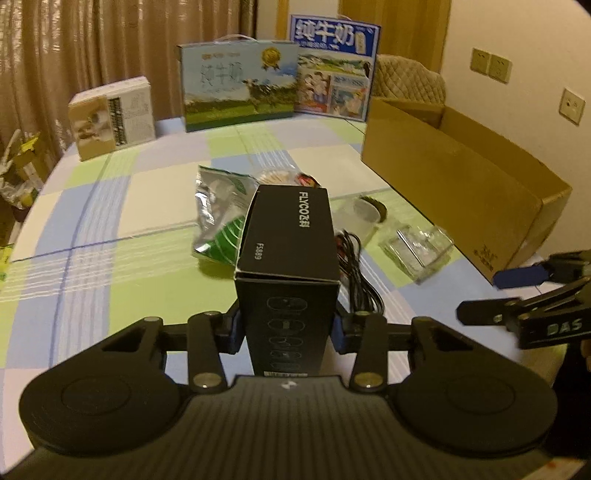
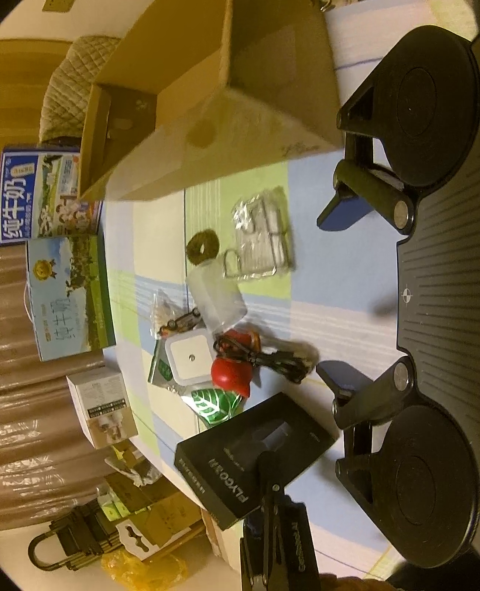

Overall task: Organize objects
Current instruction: 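Grasp the black FLYCO box with the left tool while the right tool grasps the black cable, then carry the box and cable into the cardboard box with both tools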

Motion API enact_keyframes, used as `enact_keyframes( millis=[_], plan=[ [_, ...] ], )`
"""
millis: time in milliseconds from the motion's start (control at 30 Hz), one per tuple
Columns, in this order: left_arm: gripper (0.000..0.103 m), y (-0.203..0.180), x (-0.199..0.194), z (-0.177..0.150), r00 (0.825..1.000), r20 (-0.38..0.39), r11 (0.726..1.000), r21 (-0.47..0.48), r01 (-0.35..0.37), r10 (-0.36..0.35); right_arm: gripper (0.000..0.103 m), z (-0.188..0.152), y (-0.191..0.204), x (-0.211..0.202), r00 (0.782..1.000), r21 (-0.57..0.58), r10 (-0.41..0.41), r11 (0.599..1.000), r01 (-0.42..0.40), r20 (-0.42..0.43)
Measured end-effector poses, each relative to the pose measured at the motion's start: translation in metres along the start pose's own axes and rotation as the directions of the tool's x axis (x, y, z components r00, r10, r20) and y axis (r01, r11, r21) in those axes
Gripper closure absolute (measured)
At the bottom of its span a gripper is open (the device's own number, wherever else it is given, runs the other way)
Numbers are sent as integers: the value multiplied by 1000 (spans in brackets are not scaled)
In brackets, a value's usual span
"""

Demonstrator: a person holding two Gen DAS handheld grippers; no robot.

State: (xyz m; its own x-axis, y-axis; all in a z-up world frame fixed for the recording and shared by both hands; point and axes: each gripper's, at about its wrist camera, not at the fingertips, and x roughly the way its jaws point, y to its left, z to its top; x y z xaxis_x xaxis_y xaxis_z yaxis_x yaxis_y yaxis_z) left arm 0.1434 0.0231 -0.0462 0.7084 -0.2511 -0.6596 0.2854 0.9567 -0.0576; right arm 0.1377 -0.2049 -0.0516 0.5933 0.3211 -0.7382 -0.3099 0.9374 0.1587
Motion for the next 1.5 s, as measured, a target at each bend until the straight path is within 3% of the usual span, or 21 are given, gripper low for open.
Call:
enact_keyframes(
  millis=[300, 533, 633, 667, 867, 1100, 1300, 1500],
  plan=[
    [65, 26, -16, 23, 999, 24, 996, -82, -32, 34, 51, 27, 25, 50, 997, -11, 74, 997, -74, -3],
    [65, 34, -17, 24, 999, 24, 992, -123, -31, 34, 65, 38, 36, 88, 997, -4, 65, 998, -65, -35],
    [65, 36, -17, 23, 999, 24, 990, -135, -33, 37, 78, 38, 35, 98, 997, 3, 59, 998, -59, -50],
    [65, 36, -18, 22, 999, 23, 990, -137, -34, 37, 92, 38, 33, 99, 997, 9, 67, 998, -66, -48],
    [65, 26, -24, 25, 999, 16, 993, -113, -39, 41, 93, 39, 33, 73, 997, 19, 76, 997, -76, 5],
    [65, -14, -38, 48, 999, 51, 998, -65, -1, 5, 93, 54, 12, 1, 994, 9, 28, 1000, -29, 103],
    [65, -73, -48, 91, 992, 106, 998, -15, 64, -62, 93, 80, -37, -61, 981, 34, -79, 997, 75, 180],
    [65, -132, -34, 132, 980, 128, 988, 11, 155, -155, 93, 94, -101, -94, 962, 81, -184, 982, 171, 199]
  ],
)
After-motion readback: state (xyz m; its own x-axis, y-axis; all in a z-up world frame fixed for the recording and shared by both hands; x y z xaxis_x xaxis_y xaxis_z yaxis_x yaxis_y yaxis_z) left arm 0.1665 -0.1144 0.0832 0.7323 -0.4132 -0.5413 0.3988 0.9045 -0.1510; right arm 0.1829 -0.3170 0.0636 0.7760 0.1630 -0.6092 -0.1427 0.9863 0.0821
